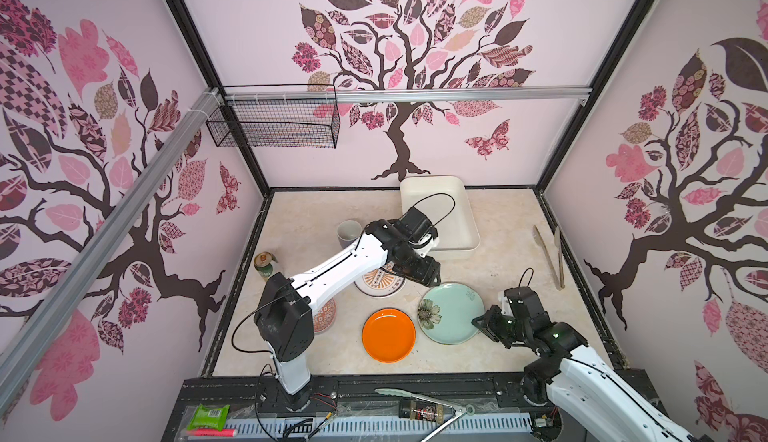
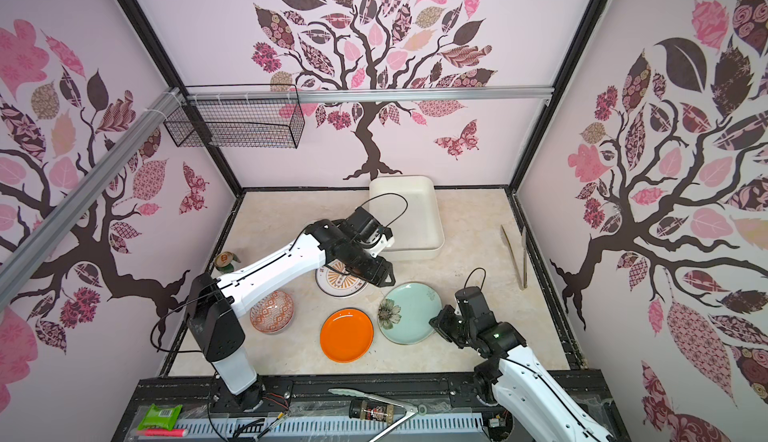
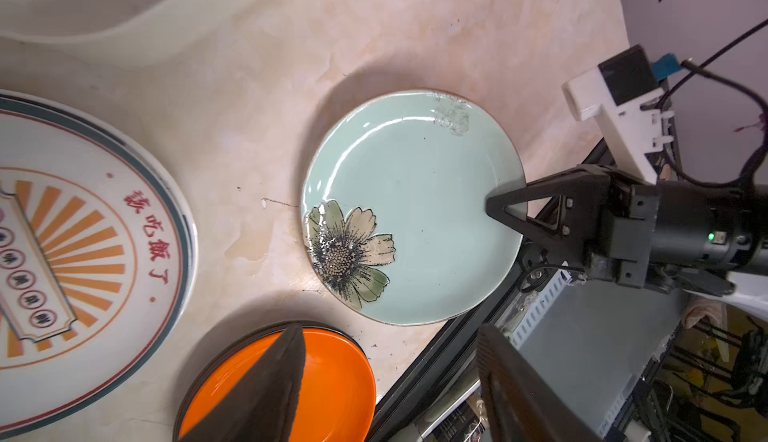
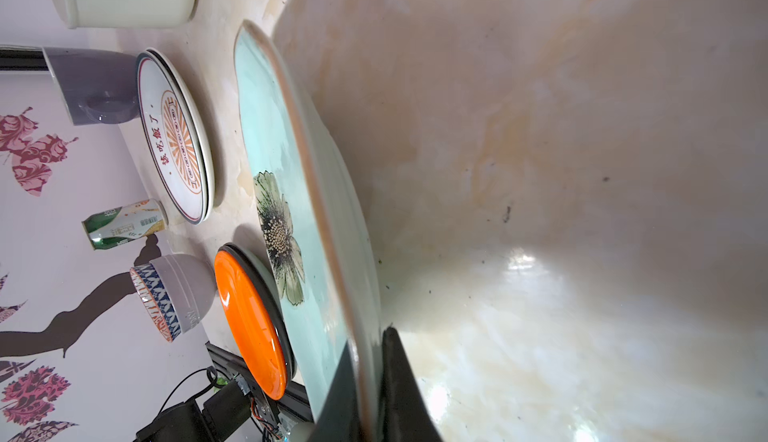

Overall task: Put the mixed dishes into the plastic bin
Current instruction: 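Open the left gripper and withdraw while the right gripper holds the plate upright, then carry the green plate with the right gripper and lower it into the bin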

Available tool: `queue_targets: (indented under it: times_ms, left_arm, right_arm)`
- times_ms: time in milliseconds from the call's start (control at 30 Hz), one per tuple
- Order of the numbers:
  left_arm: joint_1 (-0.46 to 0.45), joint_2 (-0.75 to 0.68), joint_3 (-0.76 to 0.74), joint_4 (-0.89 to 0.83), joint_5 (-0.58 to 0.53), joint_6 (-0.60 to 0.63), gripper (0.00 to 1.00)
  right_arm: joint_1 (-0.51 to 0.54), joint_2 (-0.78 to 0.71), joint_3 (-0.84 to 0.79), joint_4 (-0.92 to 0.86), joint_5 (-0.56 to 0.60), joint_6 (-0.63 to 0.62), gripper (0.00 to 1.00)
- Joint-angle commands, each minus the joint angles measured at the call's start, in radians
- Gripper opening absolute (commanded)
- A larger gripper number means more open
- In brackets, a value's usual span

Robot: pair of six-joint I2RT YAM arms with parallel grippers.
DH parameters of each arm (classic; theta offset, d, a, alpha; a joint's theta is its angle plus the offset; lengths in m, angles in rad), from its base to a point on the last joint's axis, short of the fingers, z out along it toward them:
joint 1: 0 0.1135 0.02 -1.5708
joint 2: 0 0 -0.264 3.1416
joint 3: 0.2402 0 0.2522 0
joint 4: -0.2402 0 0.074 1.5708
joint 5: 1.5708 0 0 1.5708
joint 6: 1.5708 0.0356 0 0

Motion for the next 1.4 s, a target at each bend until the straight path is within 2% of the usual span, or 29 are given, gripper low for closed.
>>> queue_targets:
  times_ms: [0, 233, 433, 600, 933, 1200, 1367]
  left_arm:
    - [0.057, -0.048, 0.02, -0.031, -0.022, -0.007, 0.69]
    - [0.187, -0.14, -0.071, -0.02, -0.042, -0.002, 0.68]
    - [0.256, -0.187, -0.105, -0.02, -0.041, 0.004, 0.67]
    - [0.269, -0.216, -0.1, -0.025, -0.066, 0.008, 0.68]
    - [0.276, -0.295, -0.109, -0.078, -0.107, 0.007, 0.67]
    - [0.309, -0.357, -0.125, -0.114, -0.12, 0.024, 0.67]
    - [0.32, -0.369, -0.136, -0.099, -0.101, -0.007, 0.65]
  right_arm:
    - [0.006, 0.02, 0.098, -0.027, -0.008, -0.048, 0.0]
    - [0.006, 0.109, 0.263, -0.1, -0.005, -0.125, 0.0]
    - [0.006, 0.116, 0.332, -0.077, 0.0, -0.102, 0.0]
    - [0.005, 0.185, 0.439, -0.057, 0.059, -0.117, 0.0]
    - [-0.004, 0.468, 0.64, 0.094, 0.099, -0.163, 0.0]
    - [-0.083, 0.673, 0.76, 0.217, 0.051, -0.186, 0.0]
    - [-0.159, 0.798, 0.808, 0.309, 0.048, -0.172, 0.0]
